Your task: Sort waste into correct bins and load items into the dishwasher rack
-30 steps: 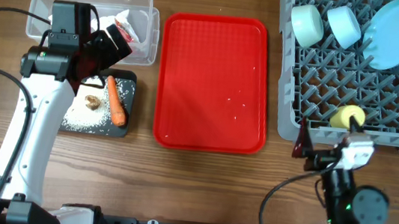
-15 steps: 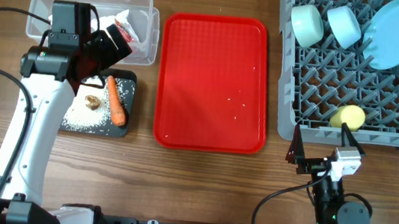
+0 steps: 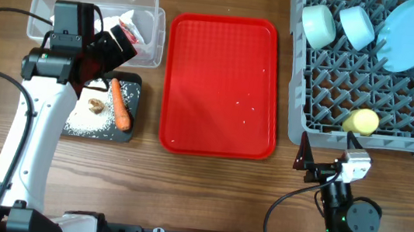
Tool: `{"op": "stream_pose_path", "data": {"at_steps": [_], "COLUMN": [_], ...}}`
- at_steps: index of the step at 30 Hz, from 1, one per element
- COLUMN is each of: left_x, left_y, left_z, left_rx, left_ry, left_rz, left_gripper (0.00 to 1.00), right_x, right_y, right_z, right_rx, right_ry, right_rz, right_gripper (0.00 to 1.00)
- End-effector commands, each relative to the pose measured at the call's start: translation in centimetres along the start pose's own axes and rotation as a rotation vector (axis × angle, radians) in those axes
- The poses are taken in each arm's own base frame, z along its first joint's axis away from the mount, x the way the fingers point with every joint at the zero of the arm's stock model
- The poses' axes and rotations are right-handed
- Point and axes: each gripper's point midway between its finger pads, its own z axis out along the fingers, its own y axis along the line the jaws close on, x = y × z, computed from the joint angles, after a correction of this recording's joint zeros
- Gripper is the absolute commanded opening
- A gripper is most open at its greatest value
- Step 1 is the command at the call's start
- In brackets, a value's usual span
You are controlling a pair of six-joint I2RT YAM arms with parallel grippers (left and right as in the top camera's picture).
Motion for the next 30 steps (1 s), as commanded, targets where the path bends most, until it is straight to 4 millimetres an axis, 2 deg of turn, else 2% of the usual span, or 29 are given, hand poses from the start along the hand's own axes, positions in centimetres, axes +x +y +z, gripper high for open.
{"op": "stream_pose_path", "data": {"at_steps": [1, 21, 25, 30], "left_x": [-0.3, -0.3, -0.5, -2.2], "left_y": [-0.1, 0.0, -0.8, -2.6], "left_z": [0.0, 0.0, -1.0, -2.2], "left_rx": [0.004, 0.004, 0.039, 0.164], "left_ry": [-0.003, -0.003, -0.025, -0.226], "left_rz": [-0.013, -0.014, -0.008, 0.041], "left_gripper": [1.0, 1.0, 1.0, 1.0], "right_x": [-0.2, -0.2, -0.2, -0.2], "right_y": [-0.1, -0.1, -0.1, -0.1], "right_z": [0.0, 0.0, 0.0, 0.0], "right_rx": [0.006, 0.006, 0.006, 0.006], "right_ry": [-0.009, -0.009, -0.009, -0.009], "right_rz": [0.018, 0.018, 0.018, 0.017], "right_gripper": [1.0, 1.0, 1.0, 1.0]}}
